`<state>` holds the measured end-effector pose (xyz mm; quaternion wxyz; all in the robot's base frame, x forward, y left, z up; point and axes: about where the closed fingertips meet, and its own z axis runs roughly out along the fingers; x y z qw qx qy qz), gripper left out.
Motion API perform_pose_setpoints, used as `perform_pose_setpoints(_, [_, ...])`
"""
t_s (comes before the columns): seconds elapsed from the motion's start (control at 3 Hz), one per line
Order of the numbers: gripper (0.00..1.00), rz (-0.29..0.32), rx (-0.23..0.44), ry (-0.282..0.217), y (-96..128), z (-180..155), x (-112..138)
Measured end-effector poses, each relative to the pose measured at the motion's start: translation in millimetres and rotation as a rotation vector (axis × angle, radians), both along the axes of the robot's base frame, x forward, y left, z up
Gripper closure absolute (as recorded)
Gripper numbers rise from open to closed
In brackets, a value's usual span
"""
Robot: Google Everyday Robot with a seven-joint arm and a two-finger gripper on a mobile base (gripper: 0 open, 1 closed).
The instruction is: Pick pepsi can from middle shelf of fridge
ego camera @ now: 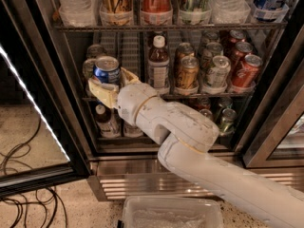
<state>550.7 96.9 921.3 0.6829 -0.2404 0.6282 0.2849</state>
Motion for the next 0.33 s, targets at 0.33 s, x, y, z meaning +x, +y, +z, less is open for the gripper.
perform_pose_setpoints(0.33, [1.0, 0.089, -0.012, 0.022, 5.8, -4.9, -23.9])
